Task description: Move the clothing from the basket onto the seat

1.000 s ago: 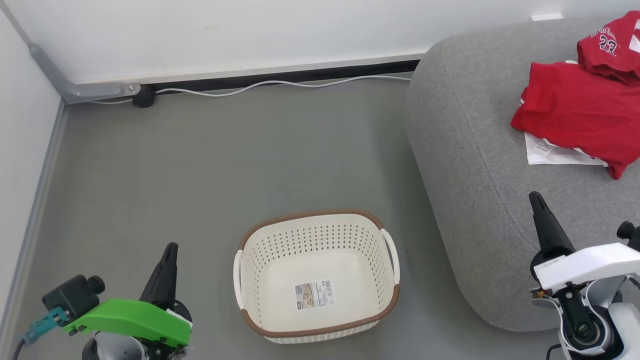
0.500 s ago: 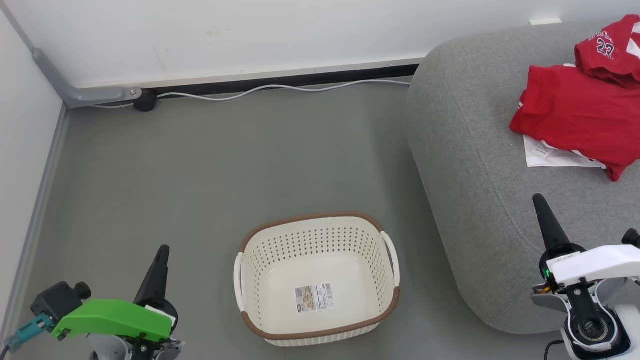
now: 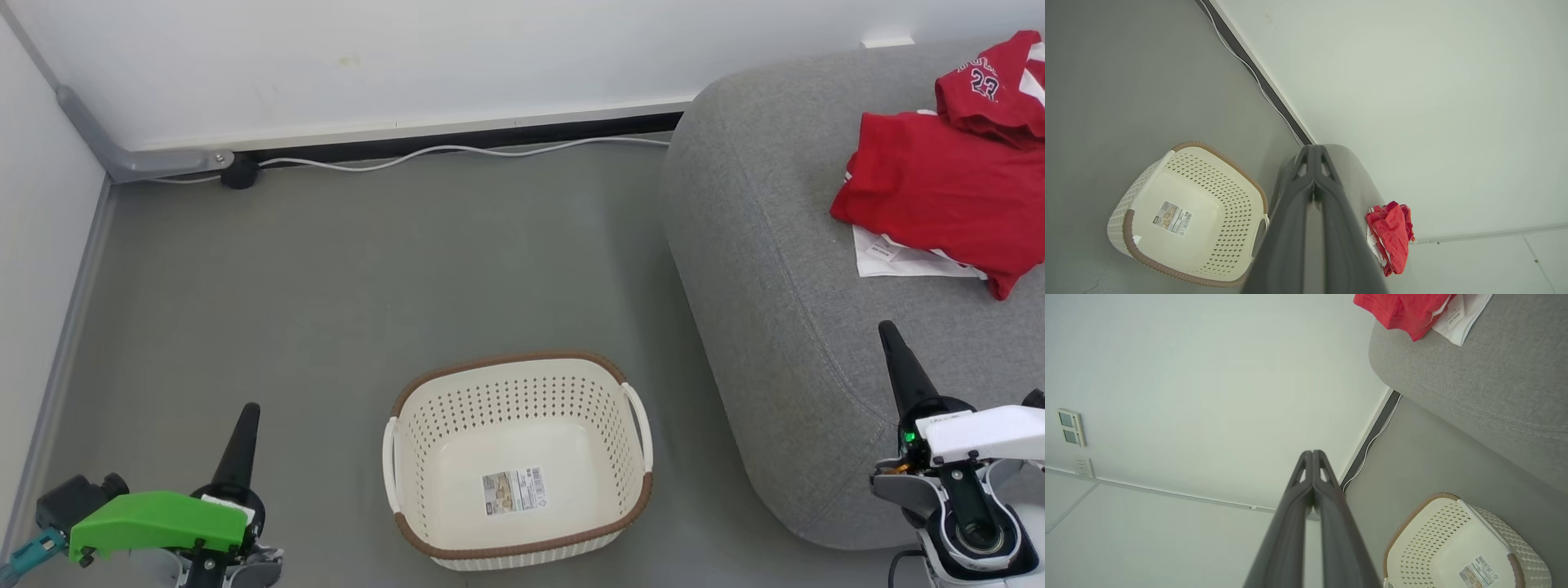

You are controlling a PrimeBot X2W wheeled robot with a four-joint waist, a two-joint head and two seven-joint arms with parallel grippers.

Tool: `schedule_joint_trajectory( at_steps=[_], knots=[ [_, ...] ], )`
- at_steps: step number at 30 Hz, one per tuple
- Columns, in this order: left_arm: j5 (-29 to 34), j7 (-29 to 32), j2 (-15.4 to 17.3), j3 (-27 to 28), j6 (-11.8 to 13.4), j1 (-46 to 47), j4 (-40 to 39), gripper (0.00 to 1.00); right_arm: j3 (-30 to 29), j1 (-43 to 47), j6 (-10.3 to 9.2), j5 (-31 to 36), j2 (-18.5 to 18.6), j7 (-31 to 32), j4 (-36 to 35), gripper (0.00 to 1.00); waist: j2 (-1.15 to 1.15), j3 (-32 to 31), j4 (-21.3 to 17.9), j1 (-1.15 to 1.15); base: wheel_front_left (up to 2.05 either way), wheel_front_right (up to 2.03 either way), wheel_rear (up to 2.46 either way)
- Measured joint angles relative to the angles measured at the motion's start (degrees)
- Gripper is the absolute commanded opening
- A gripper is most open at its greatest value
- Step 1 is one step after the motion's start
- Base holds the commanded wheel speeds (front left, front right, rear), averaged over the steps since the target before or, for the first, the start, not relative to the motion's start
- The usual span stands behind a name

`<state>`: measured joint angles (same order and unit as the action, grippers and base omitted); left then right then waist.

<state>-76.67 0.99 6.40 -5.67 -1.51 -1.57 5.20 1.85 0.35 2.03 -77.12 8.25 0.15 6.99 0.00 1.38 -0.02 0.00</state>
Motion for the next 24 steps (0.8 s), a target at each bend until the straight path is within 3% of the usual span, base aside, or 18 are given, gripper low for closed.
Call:
schedule_joint_trajectory(
  at_steps=[24],
  knots=[
    [-19.69, -0.01, -0.02, 3.56, -4.11, 2.81, 7.31, 0.0, -3.57, -2.31, 3.63, -18.73, -2.0, 1.19, 6.23, 0.0, 0.0, -1.09, 0.01, 0.0, 0.0, 0.0, 0.0]
  ],
)
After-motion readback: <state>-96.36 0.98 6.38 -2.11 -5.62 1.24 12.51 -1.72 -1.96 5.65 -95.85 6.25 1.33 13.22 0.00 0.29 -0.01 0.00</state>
